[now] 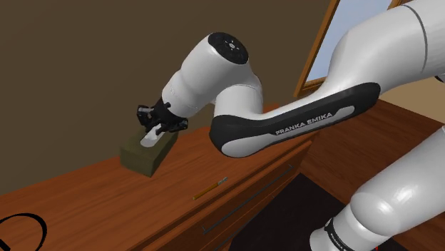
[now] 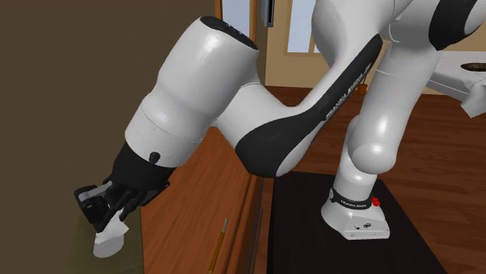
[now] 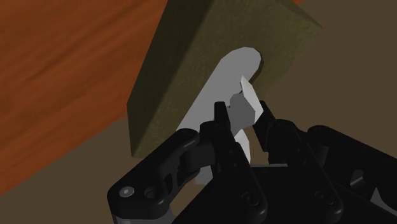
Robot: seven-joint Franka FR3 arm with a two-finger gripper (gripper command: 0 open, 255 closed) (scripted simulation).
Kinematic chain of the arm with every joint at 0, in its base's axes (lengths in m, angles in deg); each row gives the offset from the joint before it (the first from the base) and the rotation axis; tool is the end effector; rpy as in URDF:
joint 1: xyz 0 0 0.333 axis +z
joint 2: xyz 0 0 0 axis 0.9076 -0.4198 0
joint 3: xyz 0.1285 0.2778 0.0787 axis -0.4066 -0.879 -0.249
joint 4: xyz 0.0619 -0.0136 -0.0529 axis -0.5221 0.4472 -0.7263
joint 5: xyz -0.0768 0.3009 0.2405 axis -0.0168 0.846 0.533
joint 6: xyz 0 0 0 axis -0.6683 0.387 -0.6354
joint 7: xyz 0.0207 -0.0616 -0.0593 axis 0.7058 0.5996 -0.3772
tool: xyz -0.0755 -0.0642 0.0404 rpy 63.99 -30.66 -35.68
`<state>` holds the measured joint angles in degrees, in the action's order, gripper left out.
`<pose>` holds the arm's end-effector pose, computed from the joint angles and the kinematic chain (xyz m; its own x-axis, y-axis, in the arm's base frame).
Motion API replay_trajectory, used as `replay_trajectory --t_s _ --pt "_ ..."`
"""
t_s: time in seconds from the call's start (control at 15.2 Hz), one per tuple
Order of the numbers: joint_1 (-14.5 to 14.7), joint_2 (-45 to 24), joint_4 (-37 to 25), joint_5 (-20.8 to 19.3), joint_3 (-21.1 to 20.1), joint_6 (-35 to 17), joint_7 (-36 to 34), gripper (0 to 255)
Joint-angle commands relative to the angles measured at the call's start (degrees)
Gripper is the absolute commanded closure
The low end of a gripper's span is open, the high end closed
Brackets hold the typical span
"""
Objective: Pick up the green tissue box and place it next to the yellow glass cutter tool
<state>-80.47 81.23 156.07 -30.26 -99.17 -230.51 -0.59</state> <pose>0.4453 0.3435 0.4733 0.7412 -0.5145 0.4313 -0.3290 -0.8383 -0.4347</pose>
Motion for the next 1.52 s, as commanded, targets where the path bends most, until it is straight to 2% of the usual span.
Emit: replay_trajectory --t_s 0.0,0.26,0.59,0.92,1.32,1.45 --pt "-0.79 -0.9 0.75 -2.72 -0.74 -1.19 -2.27 255" --pt "-2.39 -3.45 1.63 -9.82 -2.09 -3.03 -8.03 255" --pt "-3.06 -7.37 1.99 -21.04 -2.32 -4.34 -16.99 255" --pt "-1.35 -11.51 1.69 -32.62 -0.19 -4.76 -26.25 255" --pt "2.17 -16.38 0.82 -45.63 3.76 -4.74 -36.84 255" --pt "2.25 -16.37 0.83 -45.61 3.84 -4.75 -36.84 255"
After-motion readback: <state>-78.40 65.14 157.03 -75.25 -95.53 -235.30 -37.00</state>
